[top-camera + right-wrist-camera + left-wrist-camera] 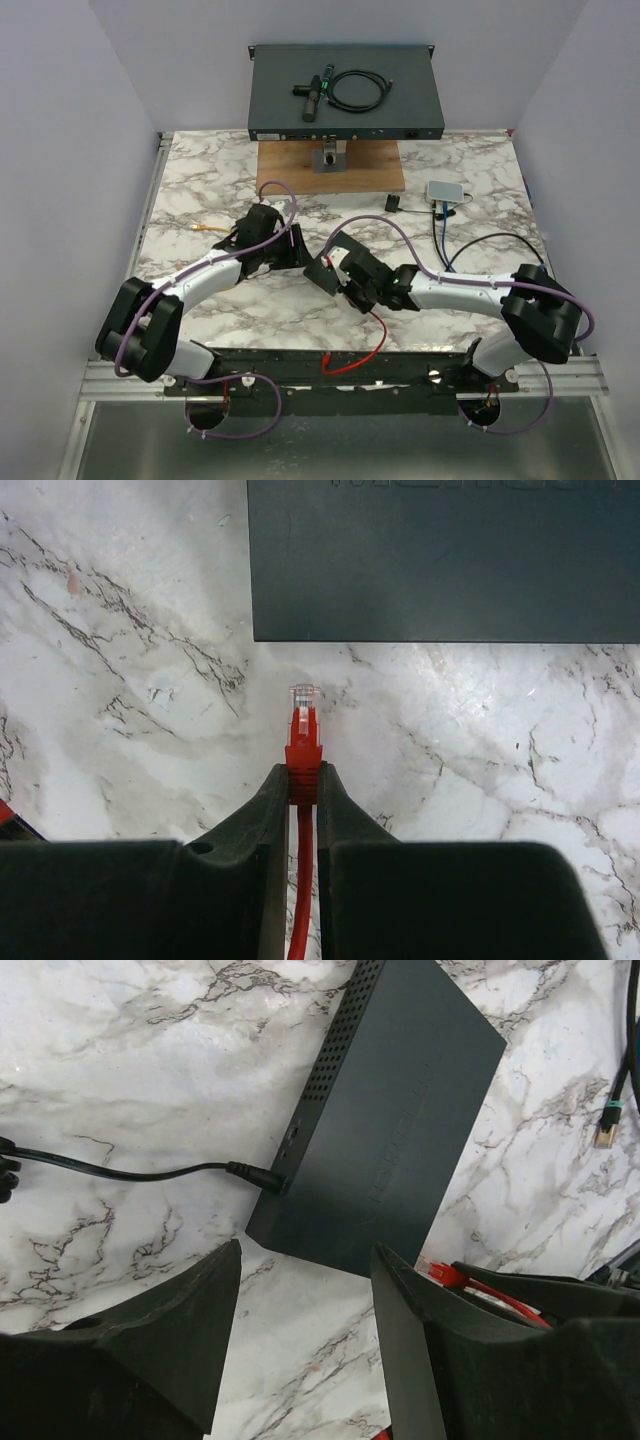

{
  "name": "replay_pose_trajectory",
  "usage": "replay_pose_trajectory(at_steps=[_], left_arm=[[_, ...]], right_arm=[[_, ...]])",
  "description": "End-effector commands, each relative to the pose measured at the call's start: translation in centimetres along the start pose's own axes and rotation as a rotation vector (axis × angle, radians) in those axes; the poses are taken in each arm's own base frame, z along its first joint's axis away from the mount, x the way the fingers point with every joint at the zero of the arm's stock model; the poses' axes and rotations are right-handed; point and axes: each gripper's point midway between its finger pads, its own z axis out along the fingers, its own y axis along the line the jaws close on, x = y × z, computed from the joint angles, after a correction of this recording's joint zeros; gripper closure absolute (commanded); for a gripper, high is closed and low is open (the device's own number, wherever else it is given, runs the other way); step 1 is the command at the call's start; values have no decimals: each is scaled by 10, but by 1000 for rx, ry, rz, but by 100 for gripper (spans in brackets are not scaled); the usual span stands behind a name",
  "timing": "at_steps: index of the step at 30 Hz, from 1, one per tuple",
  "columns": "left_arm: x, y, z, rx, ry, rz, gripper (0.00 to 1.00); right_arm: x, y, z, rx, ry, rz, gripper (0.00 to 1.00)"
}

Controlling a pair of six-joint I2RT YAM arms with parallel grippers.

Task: Insert the plug into the switch port
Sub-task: Insert the connector into the switch port.

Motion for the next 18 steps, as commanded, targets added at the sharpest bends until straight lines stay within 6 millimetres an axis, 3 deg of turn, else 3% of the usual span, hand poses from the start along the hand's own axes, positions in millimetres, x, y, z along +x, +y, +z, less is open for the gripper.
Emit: replay_pose_trajectory(at_steps=[1, 7, 18], left_arm=[[-10, -1, 10, 2, -10, 30, 45], [-9, 0, 18, 5, 11, 37, 45], [3, 1, 31, 38, 70, 37, 49]], right_arm=[[-20, -2, 1, 19, -83, 26, 99], [-30, -4, -1, 31, -124, 49, 99], [-30, -3, 5, 40, -95, 75, 99]])
